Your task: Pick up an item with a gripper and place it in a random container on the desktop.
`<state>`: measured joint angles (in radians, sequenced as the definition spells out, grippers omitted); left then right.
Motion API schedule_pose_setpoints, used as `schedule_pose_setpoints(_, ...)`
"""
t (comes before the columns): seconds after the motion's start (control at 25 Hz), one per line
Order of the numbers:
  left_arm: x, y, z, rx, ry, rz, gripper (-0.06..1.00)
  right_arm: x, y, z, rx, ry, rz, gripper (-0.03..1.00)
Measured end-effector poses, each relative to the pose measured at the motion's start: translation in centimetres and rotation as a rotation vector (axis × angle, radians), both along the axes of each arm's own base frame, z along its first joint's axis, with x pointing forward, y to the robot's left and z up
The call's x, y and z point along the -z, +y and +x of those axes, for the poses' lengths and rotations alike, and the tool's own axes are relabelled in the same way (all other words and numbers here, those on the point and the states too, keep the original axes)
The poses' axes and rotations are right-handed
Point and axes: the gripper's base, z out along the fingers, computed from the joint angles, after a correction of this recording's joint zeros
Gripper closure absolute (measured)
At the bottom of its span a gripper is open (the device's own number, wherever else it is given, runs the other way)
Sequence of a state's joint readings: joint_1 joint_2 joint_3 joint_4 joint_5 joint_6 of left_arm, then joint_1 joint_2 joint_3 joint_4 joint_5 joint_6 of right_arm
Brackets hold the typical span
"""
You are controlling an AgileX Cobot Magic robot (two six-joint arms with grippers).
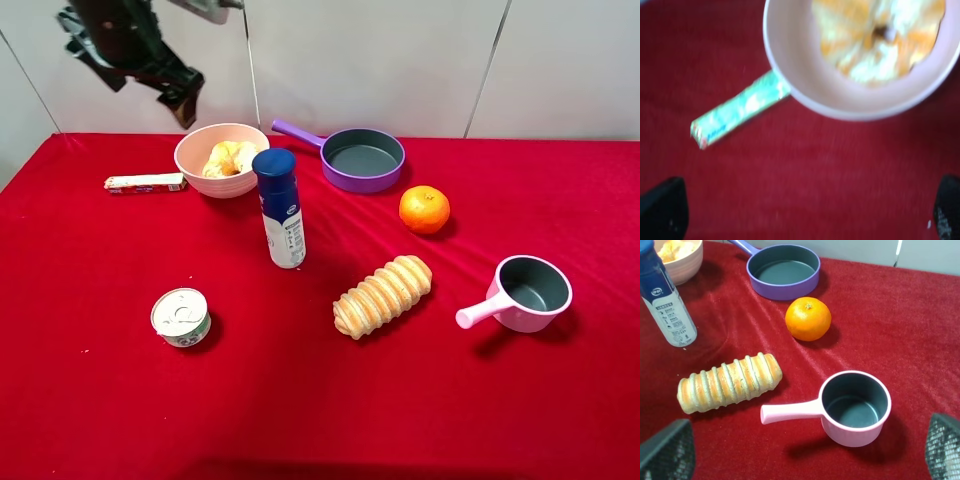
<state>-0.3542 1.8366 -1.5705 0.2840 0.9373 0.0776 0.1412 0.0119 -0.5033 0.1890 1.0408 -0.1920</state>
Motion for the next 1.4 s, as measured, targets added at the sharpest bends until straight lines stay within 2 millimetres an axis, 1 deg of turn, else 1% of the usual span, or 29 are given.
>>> schedule_pose_setpoints(0.16, -0.7, 0.8, -2.3, -0.013, 0.005, -0.003, -0.03, 0.0, 0.0, 0.0, 0.000, 0.000, 0.000, 0.28)
schedule_pose_setpoints(0.32, -1.9, 1.8, -4.8, -0.047, -0.012, -0.021, -0.03, 0.0, 0.0, 0.0, 0.000, 0.000, 0.000, 0.28)
schedule_pose_setpoints(0.48, -2.8, 2.8, -7.7, -0.057, -0.026, -0.030, -0.03, 0.0, 0.0, 0.0, 0.000, 0.000, 0.000, 0.28)
schedule_pose_setpoints(0.6, -3.0, 3.7, -10.0, -0.077, -0.011, -0.029, -0.03, 0.0, 0.0, 0.0, 0.000, 0.000, 0.000, 0.28)
schedule_pose_setpoints(0.76, -2.7, 4.7, -13.1, -0.093, 0.007, -0.045, -0.03, 0.0, 0.0, 0.0, 0.000, 0.000, 0.000, 0.28)
schedule_pose_setpoints(1.0, -1.7, 5.9, -17.5, -0.105, 0.033, -0.095, -0.03, 0.0, 0.0, 0.0, 0.000, 0.000, 0.000, 0.28)
schedule_pose_setpoints(1.28, -0.4, 7.3, -21.5, -0.100, -0.003, -0.122, -0.03, 0.0, 0.0, 0.0, 0.000, 0.000, 0.000, 0.28)
schedule_pose_setpoints(1.32, -0.2, 7.4, -22.0, -0.099, -0.009, -0.130, -0.03, 0.0, 0.0, 0.0, 0.000, 0.000, 0.000, 0.28)
schedule_pose_setpoints(1.36, -0.2, 7.4, -22.0, -0.099, -0.009, -0.130, -0.03, 0.0, 0.0, 0.0, 0.000, 0.000, 0.000, 0.28)
schedule_pose_setpoints(1.4, 0.1, 7.6, -22.7, -0.099, -0.014, -0.140, -0.03, 0.0, 0.0, 0.0, 0.000, 0.000, 0.000, 0.28)
